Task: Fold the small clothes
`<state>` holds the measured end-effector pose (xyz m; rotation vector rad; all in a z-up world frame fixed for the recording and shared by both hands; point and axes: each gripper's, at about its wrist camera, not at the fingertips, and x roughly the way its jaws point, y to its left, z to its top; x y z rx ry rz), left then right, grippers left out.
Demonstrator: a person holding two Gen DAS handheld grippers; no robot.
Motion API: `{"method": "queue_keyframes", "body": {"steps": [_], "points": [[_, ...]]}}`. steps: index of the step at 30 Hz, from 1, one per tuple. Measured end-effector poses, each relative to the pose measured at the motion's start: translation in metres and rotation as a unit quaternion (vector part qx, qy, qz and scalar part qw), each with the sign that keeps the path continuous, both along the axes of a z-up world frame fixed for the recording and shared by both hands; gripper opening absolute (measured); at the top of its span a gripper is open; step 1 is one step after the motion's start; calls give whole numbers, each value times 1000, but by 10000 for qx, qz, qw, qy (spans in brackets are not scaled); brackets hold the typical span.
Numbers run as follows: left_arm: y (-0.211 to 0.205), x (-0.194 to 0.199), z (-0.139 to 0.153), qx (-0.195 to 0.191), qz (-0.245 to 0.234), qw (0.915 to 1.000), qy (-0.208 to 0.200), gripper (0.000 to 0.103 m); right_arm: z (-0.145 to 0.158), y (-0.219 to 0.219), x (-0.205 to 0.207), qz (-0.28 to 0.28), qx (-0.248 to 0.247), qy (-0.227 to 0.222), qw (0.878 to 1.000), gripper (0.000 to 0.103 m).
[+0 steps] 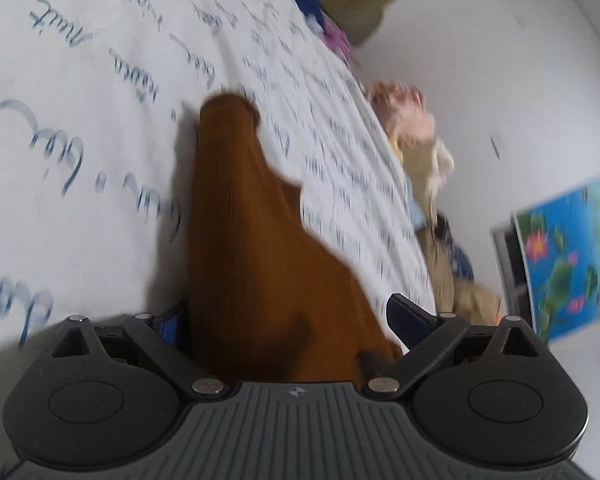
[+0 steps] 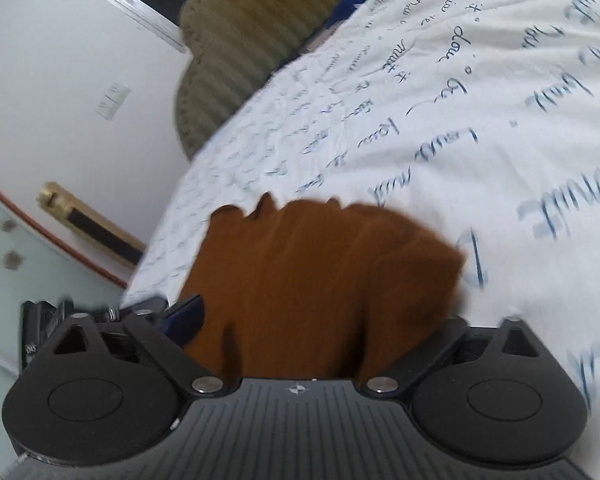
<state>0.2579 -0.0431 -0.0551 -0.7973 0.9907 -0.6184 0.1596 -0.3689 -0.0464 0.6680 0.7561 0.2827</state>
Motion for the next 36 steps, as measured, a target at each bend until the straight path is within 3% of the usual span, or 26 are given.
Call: {"method": "queue_keyframes", "body": {"steps": [2, 3, 4, 6, 10, 12, 14, 15, 16, 17, 18, 20, 23, 25, 26, 27, 28, 30, 34, 36], "points": [[-7, 10, 3, 178, 96, 9998, -42, 63, 7, 16, 6, 120, -563, 91, 9983, 51], [-13, 14, 5, 373, 42, 9993, -78, 36, 10, 19, 8, 171, -644, 76, 9978, 41], [-21, 16, 7, 657, -46, 9977, -142, 19, 14, 24, 5, 160, -731, 12, 9972, 38], [-34, 12, 16, 1166, -282, 9912, -566, 16, 22, 31, -7, 91, -1039, -158, 9944, 33], [-66, -15, 52, 1864, -679, 9632, -1812, 16, 40, 41, -39, -242, -1495, -787, 9853, 29], [-75, -14, 59, 2059, -541, 9611, -1758, 20, 43, 38, -44, -466, -1621, -897, 9816, 29], [-82, -7, 59, 2428, -462, 9586, -1416, 30, 34, 29, -33, -484, -1582, -506, 9849, 32], [-84, -8, 59, 2618, -506, 9540, -1369, 42, 27, 24, -28, -534, -1581, -242, 9857, 43], [-81, -14, 59, 2658, -570, 9512, -1463, 58, 21, 20, -28, -628, -1573, -89, 9855, 52], [-75, -22, 59, 2585, -639, 9507, -1591, 67, 19, 14, -32, -735, -1471, -62, 9864, 65], [-67, -33, 59, 2469, -706, 9511, -1717, 80, 18, 8, -39, -764, -1240, -60, 9893, 67], [-47, -54, 55, 2219, -811, 9550, -1792, 82, 14, 1, -58, -624, -754, -62, 9952, 68], [-15, -81, 41, 1566, -1281, 9679, -1490, 82, 3, -3, -92, -420, -209, -56, 9989, 73], [1, -101, 28, 1219, -1472, 9728, -1306, 79, -6, -4, -114, -285, 206, -142, 9993, 73], [6, -111, 21, 1142, -1504, 9742, -1239, 72, -9, -4, -127, -240, 391, -217, 9987, 73], [10, -119, 15, 1097, -1528, 9750, -1184, 41, -10, -3, -137, -192, 513, -301, 9980, 71], [12, -126, 9, 1158, -1556, 9742, -1153, 23, -11, 0, -146, -164, 539, -366, 9977, 68], [16, -140, 5, 1237, -1380, 9739, -1310, 17, -15, 9, -156, -225, 420, -354, 9982, 33], [22, -172, 28, 1578, -975, 9617, -2016, 15, -19, 23, -168, -357, 692, -532, 9955, 25], [20, -178, 30, 1757, -978, 9564, -2117, 15, -18, 29, -174, -465, 614, -586, 9953, 25]]}}
